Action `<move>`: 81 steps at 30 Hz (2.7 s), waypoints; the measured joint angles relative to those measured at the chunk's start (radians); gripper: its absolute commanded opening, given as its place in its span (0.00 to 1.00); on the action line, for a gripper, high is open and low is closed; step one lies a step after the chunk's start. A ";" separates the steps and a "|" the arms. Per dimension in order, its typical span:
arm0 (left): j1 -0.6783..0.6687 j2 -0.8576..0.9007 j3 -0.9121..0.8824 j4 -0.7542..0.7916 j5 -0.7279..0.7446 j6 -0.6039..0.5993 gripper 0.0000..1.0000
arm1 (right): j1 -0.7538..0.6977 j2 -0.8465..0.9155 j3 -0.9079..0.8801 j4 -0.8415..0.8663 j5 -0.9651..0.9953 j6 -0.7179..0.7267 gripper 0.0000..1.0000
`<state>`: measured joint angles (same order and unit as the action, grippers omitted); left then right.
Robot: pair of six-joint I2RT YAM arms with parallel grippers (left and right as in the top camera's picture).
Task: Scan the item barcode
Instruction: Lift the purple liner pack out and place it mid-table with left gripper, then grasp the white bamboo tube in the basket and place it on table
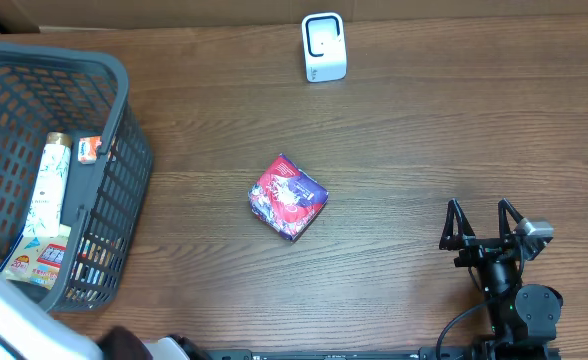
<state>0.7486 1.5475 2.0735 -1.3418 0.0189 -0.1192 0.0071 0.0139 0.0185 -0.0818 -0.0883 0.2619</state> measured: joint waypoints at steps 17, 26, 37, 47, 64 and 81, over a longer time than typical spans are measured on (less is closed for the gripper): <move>-0.019 0.214 -0.527 0.355 0.002 0.472 1.00 | 0.000 0.000 0.000 0.000 0.000 0.000 1.00; -0.021 0.238 -0.595 0.583 -0.072 0.637 1.00 | 0.000 0.000 0.000 0.000 0.000 0.000 1.00; -0.023 0.481 -0.604 0.639 -0.068 0.673 0.91 | 0.000 0.000 0.000 0.000 -0.001 0.000 1.00; -0.042 0.507 -0.587 0.669 -0.023 0.652 0.18 | 0.000 0.000 0.000 0.000 0.000 0.000 1.00; -0.119 0.525 -0.382 0.270 -0.037 0.390 0.04 | 0.000 0.000 0.000 0.000 0.000 0.000 1.00; -0.471 0.090 0.165 -0.064 0.119 0.263 0.04 | 0.000 0.000 0.000 0.000 0.000 0.000 1.00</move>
<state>0.2775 1.6379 2.2387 -1.4063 0.1383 0.1436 0.0071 0.0139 0.0185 -0.0822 -0.0887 0.2623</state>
